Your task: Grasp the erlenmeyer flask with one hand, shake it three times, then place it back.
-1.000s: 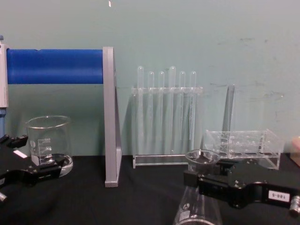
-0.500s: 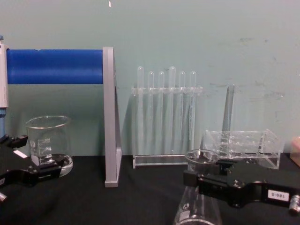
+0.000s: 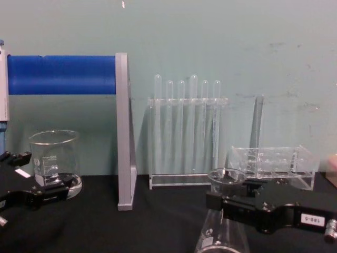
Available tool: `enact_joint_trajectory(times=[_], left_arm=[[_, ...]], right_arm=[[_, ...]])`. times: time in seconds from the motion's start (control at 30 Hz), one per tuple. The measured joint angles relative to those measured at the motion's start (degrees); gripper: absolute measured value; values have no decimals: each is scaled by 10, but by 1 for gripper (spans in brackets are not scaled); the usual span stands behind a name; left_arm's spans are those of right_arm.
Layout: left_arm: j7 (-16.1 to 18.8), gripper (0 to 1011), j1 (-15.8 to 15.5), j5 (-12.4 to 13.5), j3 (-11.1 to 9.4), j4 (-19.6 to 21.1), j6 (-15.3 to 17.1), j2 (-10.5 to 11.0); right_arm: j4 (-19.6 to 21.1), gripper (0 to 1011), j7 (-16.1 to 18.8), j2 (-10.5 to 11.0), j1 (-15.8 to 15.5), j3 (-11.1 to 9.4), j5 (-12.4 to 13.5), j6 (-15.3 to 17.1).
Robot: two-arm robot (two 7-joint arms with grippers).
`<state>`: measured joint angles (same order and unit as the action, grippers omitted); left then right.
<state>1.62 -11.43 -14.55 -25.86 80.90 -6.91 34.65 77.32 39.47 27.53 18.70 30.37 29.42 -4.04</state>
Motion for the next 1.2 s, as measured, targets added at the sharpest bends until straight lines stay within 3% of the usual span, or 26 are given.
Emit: enact_joint_trajectory(times=[0.27, 0.67, 0.9, 1.2], left_arm=[[0, 1001, 0, 0, 0, 0, 0, 0], [0, 1001, 0, 0, 0, 0, 0, 0], [0, 1001, 0, 0, 0, 0, 0, 0], [0, 1001, 0, 0, 0, 0, 0, 0]], right_arm=[[0, 452, 0, 0, 0, 0, 0, 0], [0, 846, -1, 0, 0, 0, -2, 1], [0, 1002, -1, 0, 0, 0, -1, 1], [0, 1000, -1, 0, 0, 0, -1, 0]])
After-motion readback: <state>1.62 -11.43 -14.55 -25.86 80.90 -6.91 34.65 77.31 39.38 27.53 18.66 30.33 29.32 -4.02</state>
